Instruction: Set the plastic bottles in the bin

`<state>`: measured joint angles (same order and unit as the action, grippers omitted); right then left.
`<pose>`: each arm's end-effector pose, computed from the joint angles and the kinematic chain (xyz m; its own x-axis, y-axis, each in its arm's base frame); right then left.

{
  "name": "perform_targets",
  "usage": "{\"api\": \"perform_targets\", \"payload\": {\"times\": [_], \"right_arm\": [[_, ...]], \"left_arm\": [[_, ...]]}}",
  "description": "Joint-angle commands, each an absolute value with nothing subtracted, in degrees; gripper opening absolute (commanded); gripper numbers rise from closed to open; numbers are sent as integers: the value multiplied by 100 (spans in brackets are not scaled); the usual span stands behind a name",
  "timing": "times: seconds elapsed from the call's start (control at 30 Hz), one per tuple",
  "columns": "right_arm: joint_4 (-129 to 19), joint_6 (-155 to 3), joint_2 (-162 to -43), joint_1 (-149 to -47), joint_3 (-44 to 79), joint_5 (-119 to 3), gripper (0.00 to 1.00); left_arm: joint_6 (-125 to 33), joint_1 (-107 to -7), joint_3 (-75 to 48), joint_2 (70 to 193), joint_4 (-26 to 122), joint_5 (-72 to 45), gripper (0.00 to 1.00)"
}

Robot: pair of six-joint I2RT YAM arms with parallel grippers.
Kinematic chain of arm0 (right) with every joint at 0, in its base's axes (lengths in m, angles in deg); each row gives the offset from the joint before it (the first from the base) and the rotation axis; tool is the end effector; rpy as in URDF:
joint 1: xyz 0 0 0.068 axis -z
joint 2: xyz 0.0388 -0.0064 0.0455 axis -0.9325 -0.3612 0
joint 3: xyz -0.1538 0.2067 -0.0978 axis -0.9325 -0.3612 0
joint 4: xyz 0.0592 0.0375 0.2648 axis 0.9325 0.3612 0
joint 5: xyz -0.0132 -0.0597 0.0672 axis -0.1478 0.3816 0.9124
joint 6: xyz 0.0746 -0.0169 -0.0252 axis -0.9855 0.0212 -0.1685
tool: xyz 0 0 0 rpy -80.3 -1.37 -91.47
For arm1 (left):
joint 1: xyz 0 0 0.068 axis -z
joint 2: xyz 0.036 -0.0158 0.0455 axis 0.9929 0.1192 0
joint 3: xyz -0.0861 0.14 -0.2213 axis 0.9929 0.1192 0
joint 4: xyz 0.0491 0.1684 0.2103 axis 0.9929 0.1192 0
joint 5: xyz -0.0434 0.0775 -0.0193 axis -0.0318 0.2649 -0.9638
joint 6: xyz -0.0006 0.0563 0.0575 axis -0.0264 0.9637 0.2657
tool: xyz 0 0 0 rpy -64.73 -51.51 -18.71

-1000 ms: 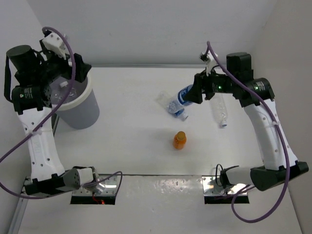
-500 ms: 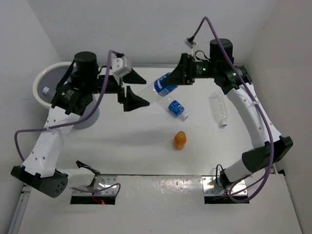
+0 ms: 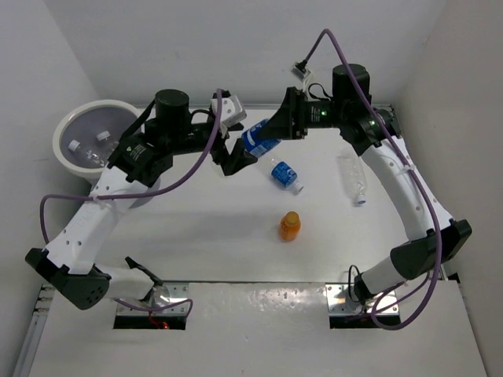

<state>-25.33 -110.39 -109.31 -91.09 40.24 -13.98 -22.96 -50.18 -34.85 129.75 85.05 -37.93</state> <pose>0.3148 0.1879 0.4482 -0.8391 0.0978 -0.5352 -0.4868 0.3043 0.8188 0.2280 -0.1929 0.4774 -0.0424 0.2246 -0.9735 0.9222 0.3836 0.0483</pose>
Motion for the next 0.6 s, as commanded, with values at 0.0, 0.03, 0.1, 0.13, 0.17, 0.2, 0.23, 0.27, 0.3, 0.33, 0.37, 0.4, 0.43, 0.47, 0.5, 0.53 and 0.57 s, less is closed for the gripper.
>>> {"api": "perform_targets", "payload": {"times": [0.0, 0.03, 0.1, 0.13, 0.17, 0.2, 0.23, 0.27, 0.3, 0.33, 0.37, 0.4, 0.43, 0.47, 0.5, 0.53, 0.57], "right_arm": [[-3030, -11292, -10552, -9229, 3973, -918, 0], [-3065, -11362, -10543, -9230, 3964, -891, 0], [-3083, -11407, -10508, -9221, 3911, -865, 0], [-3092, -11398, -10508, -9229, 3919, -864, 0], [-3066, -11398, -10491, -9238, 3876, -847, 0], [-3065, -11372, -10534, -9238, 3867, -855, 0], [-3031, -11346, -10482, -9230, 3841, -856, 0], [-3030, -11311, -10438, -9230, 3823, -847, 0], [-2917, -11249, -10438, -9238, 3814, -882, 4], [-2838, -11110, -10403, -9230, 3797, -943, 16], [-2706, -11004, -10350, -9212, 3796, -1048, 23], [-2557, -10733, -10332, -9203, 3814, -1101, 33], [-2495, -10652, -10315, -9177, 3797, -1154, 45], [-2451, -10608, -10315, -9072, 3788, -1276, 66], [-2398, -10546, -10280, -8932, 3779, -1312, 72], [-2380, -10520, -10314, -8687, 3788, -1321, 77], [-2293, -10519, -10341, -8589, 3892, -1339, 85]], "left_arm": [[-2297, -4836, -3369, 13088, 8245, -2832, 100], [-2297, -4774, -3369, 13088, 8245, -2672, 100], [-2210, -4721, -3316, 13088, 8245, -2444, 100], [-2131, -4721, -3316, 13088, 8245, -2442, 100], [-2070, -4721, -3316, 13088, 8245, -2442, 100], [-2069, -4721, -3264, 13088, 8245, -2512, 97], [-2069, -4721, -3263, 13088, 8245, -2599, 95], [-2069, -4721, -3263, 13088, 8245, -2670, 89], [-2069, -4721, -3263, 13027, 8245, -2740, 84], [-2069, -4721, -3202, 12948, 8245, -2906, 78], [-2069, -4808, -3202, 12948, 8184, -3021, 63], [-2147, -4869, -3202, 12878, 8184, -3118, 56], [-2270, -4992, -3202, 12877, 8184, -3215, 51], [-2332, -5054, -3202, 12825, 8184, -3268, 44], [-2393, -5116, -3202, 12755, 8184, -3268, 31], [-2586, -5168, -3202, 12754, 8184, -3173, 24], [-2744, -5308, -3202, 12693, 8184, -3006, 18]]}}
